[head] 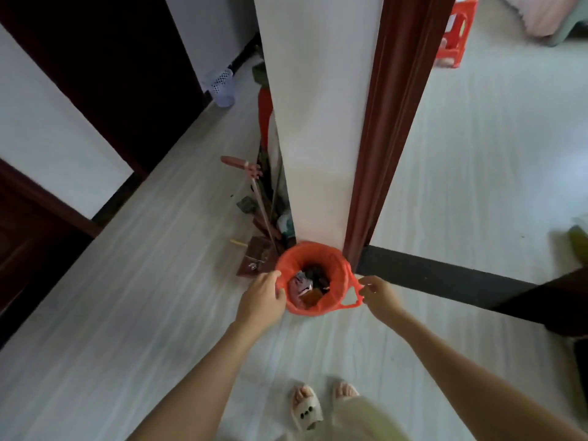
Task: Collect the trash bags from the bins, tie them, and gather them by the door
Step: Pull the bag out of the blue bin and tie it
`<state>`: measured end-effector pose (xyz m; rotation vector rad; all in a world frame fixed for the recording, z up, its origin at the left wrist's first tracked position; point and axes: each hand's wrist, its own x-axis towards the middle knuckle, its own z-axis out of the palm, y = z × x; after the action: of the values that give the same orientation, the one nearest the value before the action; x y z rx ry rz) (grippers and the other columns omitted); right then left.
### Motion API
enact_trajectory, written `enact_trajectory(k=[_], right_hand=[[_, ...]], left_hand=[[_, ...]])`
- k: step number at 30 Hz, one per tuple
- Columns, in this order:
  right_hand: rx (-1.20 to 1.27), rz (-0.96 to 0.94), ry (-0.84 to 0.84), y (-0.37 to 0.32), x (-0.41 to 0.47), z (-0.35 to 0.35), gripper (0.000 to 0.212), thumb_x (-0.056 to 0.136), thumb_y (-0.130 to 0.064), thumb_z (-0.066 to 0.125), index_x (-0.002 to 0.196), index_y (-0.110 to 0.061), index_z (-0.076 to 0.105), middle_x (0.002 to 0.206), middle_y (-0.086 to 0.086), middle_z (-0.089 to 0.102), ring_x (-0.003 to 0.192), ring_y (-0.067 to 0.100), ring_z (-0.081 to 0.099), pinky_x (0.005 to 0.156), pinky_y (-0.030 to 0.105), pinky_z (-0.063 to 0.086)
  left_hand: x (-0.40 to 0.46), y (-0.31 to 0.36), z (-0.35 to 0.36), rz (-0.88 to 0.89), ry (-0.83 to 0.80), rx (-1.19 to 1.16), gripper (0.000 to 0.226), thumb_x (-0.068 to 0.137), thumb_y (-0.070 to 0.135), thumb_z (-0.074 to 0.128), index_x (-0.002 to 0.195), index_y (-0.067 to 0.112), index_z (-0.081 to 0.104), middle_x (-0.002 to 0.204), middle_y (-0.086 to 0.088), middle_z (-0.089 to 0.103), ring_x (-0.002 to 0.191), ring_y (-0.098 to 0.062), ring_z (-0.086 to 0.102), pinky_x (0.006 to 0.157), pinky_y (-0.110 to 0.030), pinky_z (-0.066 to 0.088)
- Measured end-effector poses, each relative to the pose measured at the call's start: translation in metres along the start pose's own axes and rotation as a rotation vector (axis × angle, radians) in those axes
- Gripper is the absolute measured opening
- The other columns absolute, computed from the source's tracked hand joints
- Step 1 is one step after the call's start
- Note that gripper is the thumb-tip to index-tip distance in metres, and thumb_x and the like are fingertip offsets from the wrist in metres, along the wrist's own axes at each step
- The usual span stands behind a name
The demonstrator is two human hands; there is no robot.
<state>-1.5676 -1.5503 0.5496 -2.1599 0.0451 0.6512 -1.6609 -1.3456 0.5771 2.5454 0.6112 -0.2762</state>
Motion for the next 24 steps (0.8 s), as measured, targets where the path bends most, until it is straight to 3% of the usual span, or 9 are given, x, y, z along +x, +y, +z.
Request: enact_trajectory(k=[8,16,24], right_hand=[[-0.039,0.052,0.054,-0.021,0.073,0.021,0.031,0.088,0.001,0.042,0.113,0.003,0.060,0.116,0.021,0.063,0.104,0.035,0.060,0.088,0.037,0.046],[-0.032,0.137,0.180,-0.011,0.117,0.072,0.025,0.087,-0.002,0.041,0.098,0.004,0.063,0.099,0.021,0.067,0.090,0.035,0.062,0.080,0.041,0.051],[-0.258,0.102,0.364,0.074,0.217,0.174,0.024,0.084,-0.003,0.043,0.096,0.000,0.063,0.102,0.019,0.066,0.097,0.036,0.059,0.081,0.040,0.048]], left_hand=[[0.101,-0.014,0.008,0.047,0.006,-0.102,0.041,0.090,0.014,0.048,0.131,0.008,0.047,0.132,-0.013,0.053,0.123,-0.026,0.050,0.101,-0.033,0.038],[0.174,-0.059,0.026,0.108,-0.129,-0.084,0.041,0.090,0.013,0.047,0.131,0.008,0.047,0.131,-0.013,0.053,0.121,-0.025,0.051,0.102,-0.032,0.038],[0.294,-0.144,0.140,0.286,-0.161,0.026,0.039,0.089,0.011,0.048,0.128,0.006,0.050,0.127,-0.015,0.055,0.121,-0.029,0.051,0.104,-0.034,0.038]])
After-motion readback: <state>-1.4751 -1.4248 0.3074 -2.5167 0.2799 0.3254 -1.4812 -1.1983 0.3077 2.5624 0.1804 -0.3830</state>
